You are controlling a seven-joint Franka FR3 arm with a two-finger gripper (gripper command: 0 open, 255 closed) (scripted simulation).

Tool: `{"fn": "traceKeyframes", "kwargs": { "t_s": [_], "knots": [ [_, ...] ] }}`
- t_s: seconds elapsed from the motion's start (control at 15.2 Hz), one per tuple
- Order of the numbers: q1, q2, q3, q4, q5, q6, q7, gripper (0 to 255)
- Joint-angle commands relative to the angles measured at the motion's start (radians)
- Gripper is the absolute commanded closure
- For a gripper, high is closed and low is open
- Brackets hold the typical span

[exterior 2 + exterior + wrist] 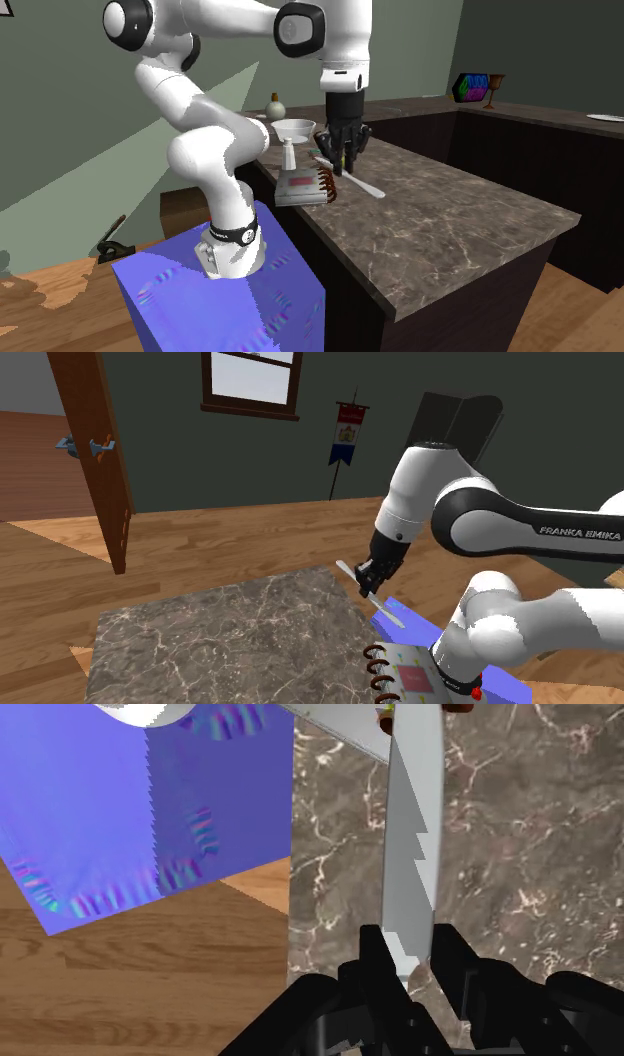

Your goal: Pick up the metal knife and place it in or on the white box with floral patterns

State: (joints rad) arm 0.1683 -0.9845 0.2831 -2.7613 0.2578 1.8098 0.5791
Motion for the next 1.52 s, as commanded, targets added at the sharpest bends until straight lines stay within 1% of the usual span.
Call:
{"fn": "traceKeyframes", "kwargs": {
  "t_s": [0.0, 0.46, 0.73, 0.79, 1.45],
  "knots": [
    [0.040, -0.077, 0.027, -0.016, 0.031, -0.059, 0.046, 255],
    [0.184, -0.314, 0.125, -0.055, 0.147, -0.244, 0.210, 255],
    [0.267, -0.413, 0.195, -0.044, 0.226, -0.341, 0.320, 255],
    [0.279, -0.426, 0.206, -0.041, 0.240, -0.355, 0.338, 255],
    [0.333, -0.472, 0.295, -0.177, 0.327, -0.270, 0.343, 255]
  ]
}}
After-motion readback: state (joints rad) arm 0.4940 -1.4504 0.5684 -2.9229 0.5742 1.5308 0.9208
